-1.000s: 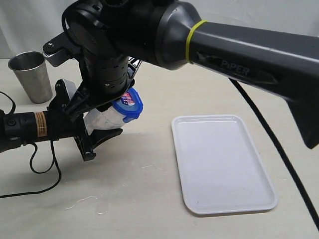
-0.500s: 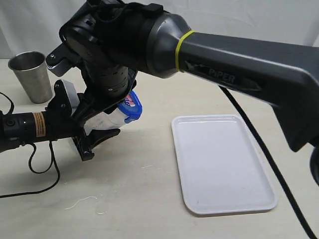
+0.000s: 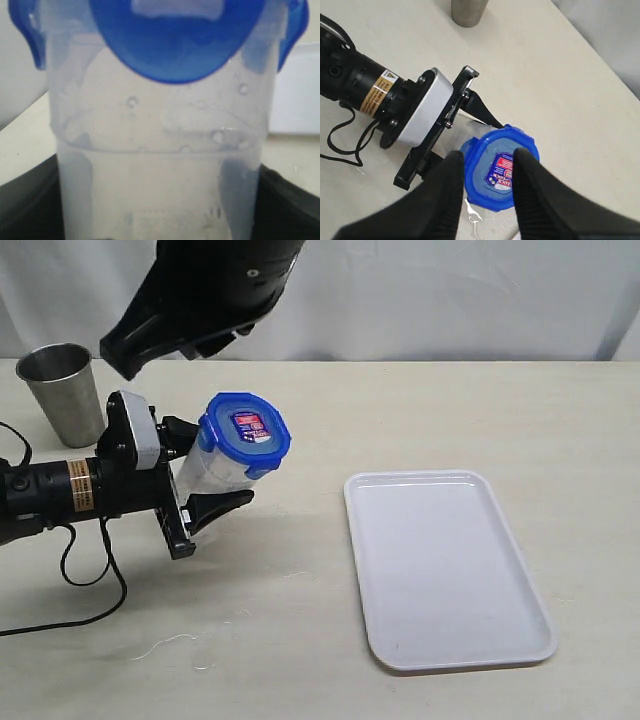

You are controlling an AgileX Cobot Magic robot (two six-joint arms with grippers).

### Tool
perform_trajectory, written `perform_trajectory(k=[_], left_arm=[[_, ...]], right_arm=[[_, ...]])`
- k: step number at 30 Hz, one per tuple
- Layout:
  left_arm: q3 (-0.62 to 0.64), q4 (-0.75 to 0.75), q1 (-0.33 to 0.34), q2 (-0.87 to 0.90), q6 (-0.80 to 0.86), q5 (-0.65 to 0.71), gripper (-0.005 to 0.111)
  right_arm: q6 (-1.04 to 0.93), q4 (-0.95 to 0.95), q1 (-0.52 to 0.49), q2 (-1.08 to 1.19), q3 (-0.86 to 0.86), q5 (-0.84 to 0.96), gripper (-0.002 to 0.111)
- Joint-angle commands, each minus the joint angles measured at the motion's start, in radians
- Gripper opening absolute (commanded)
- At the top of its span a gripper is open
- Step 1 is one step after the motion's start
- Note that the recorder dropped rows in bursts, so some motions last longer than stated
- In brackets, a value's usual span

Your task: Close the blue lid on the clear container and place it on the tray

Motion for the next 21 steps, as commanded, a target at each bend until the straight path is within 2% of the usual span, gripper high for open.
perform_trajectory(k=[1,3,4,11,14,17,21], left_arm=[[-0.004,-0.006,-0.002,-0.009,-0.085,-0.032,0.000],[-0.004,-0.042,-0.002,-0.009,-0.172,-0.032,0.000],[-0.004,-0.060,-0.002,-0.009,-0.201,-0.027,0.000],[-0.006,-0.056,-0.002,-0.076,-0.346,0.011,0.000],[-0.006,-0.046,-0.015,-0.112,-0.363,0.085,0.000],[-0.006,-0.049,-0.070,-0.148,-0.346,0.201,0.000],[-0.061,-0.054,-0.181,-0.163,-0.323,0.447,0.000]], right_arm=[[-0.013,0.004,-0.004,-0.092,0.044,0.013,0.023],[-0.007,-0.008,-0.004,-0.163,0.110,-0.026,0.006],[-0.007,-0.011,-0.004,-0.191,0.140,-0.045,0.004],[0.090,-0.092,-0.004,-0.432,0.401,-0.154,0.004],[0.113,-0.109,-0.004,-0.538,0.498,-0.157,0.004],[0.135,-0.109,-0.004,-0.655,0.583,-0.168,0.004],[0.220,-0.182,-0.004,-0.799,0.685,-0.216,0.004]])
